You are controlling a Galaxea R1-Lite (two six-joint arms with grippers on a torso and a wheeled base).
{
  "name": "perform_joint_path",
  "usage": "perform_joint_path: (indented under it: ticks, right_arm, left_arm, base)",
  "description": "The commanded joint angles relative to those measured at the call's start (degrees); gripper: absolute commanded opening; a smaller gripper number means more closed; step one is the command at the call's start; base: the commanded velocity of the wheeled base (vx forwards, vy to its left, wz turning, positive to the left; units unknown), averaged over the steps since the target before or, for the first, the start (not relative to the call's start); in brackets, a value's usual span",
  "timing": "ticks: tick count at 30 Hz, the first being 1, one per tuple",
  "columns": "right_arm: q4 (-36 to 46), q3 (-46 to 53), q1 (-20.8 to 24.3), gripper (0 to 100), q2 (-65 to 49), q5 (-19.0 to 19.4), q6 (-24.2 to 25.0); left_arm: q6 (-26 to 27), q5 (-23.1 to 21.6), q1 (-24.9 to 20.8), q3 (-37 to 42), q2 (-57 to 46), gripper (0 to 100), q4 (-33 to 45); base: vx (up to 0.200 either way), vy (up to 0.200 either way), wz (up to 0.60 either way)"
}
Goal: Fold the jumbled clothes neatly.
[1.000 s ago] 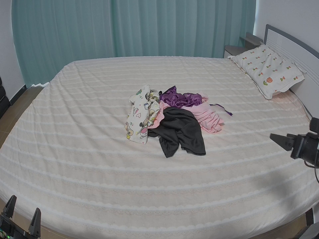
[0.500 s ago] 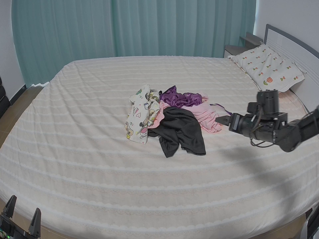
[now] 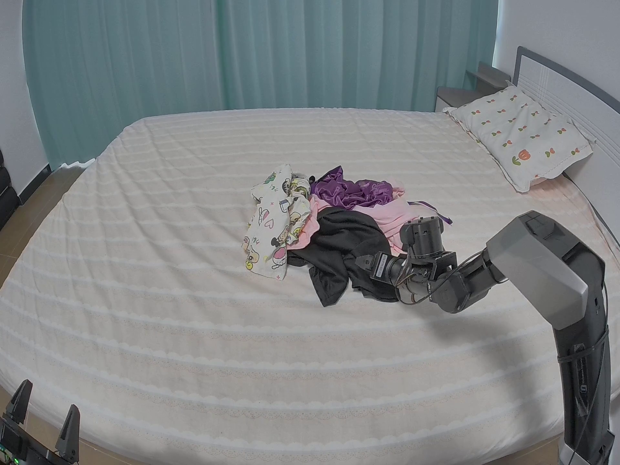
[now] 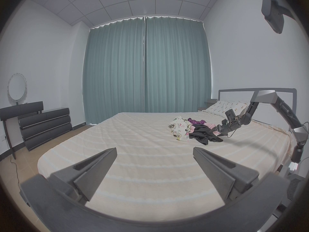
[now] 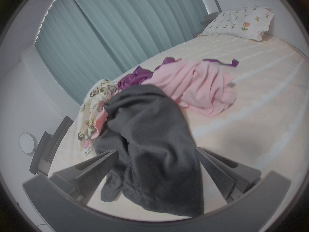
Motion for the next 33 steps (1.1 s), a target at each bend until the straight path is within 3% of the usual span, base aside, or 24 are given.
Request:
perform_joint_path:
  ticks: [1, 9, 10, 21, 27, 33]
  right_arm:
    - [-0.1, -1.6, 0.2, 100, 4.0, 0.0, 0.0]
    - [-0.2, -1.6, 0.4, 100, 3.9, -0.5, 0.0]
    - [-0.1, -1.5, 0.5, 0, 3.9, -0.5, 0.0]
    - [-0.3, 2.8, 0.5, 0, 0.3, -0.8, -0.5]
    - [-1.0, 10.4, 0.2, 0, -6.5, -0.4, 0.1]
    - [-3.5, 26.3, 0.2, 0, -19.0, 4.0, 0.4]
  left_arm:
    - [0.1, 0.0, 0.0, 1.0, -0.8, 100, 0.0]
    - [0.2, 0.0, 0.0, 1.0, -0.8, 100, 0.0]
    - [0.1, 0.0, 0.0, 1.0, -0.8, 100, 0.0]
    - [-0.1, 0.0, 0.0, 1.0, -0.8, 100, 0.0]
    - [-0.2, 0.0, 0.0, 1.0, -0.8, 100, 0.0]
    - [0.3, -0.6, 0.1, 1.0, -0.8, 100, -0.1]
  base:
    - [0.0, 0.0, 0.0]
    - [0.0, 0.0, 0.0]
    - [0.0, 0.0, 0.0]
    - [0.0, 0.0, 0.0]
    - [0.0, 0.0, 0.0]
    - [0.0, 0.0, 0.0]
